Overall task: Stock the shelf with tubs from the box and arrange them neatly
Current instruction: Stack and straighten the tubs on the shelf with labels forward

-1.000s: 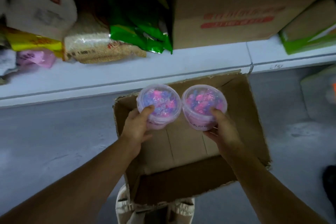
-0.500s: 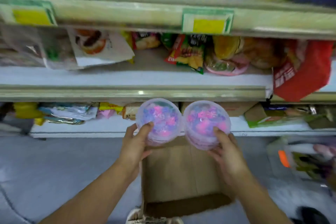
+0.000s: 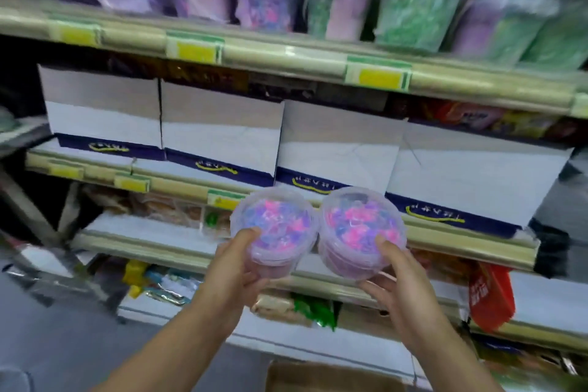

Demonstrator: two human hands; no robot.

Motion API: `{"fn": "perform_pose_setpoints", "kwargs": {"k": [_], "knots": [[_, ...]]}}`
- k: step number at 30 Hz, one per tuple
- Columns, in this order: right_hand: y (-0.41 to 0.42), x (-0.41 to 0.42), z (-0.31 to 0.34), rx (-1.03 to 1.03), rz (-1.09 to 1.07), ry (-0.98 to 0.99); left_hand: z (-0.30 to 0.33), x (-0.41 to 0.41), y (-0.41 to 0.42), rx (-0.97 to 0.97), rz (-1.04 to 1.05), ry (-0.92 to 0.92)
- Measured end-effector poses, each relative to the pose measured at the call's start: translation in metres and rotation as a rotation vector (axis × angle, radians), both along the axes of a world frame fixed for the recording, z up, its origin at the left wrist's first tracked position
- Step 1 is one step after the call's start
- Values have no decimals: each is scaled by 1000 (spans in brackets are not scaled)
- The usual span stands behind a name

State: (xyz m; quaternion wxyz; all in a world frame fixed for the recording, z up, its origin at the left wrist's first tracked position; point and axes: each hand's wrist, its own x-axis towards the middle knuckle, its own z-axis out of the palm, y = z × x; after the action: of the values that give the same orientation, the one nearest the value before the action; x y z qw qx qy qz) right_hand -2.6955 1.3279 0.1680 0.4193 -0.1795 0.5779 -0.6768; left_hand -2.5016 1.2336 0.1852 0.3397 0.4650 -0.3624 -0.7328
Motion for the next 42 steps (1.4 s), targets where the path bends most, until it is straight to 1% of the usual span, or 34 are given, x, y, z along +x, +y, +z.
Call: {"fn": "perform_pose_setpoints", "kwargs": {"k": [4, 8, 12, 16, 18, 23, 26, 31, 36, 39, 42], "knots": [[-22, 19, 59, -57, 125, 66, 61, 25, -10, -35, 83, 78], [-50, 35, 113, -99, 177, 101, 110, 52, -30, -83, 143, 145], [-81, 57, 162, -135, 218, 128, 148, 86, -63, -135, 206, 148], [-119, 92, 201, -186, 227, 141, 176, 122, -108, -134, 293, 160], [-142, 112, 215, -203, 229, 158, 190, 143, -134, -161, 291, 164], [-203, 163, 241, -222, 219, 172, 220, 194, -209, -246, 257, 127], [-238, 194, 250, -221, 212, 165, 236, 221, -251, -245, 266, 73], [-285, 233, 257, -238, 214, 151, 256, 250, -305, -210, 212, 14], [-311, 251, 269, -267, 268, 192, 269, 252, -347, -211, 184, -7], [-320, 249, 273, -293, 284, 185, 275, 241, -363, -261, 181, 1], [-326, 240, 274, -295, 297, 169, 269, 232, -377, -329, 127, -63]]}}
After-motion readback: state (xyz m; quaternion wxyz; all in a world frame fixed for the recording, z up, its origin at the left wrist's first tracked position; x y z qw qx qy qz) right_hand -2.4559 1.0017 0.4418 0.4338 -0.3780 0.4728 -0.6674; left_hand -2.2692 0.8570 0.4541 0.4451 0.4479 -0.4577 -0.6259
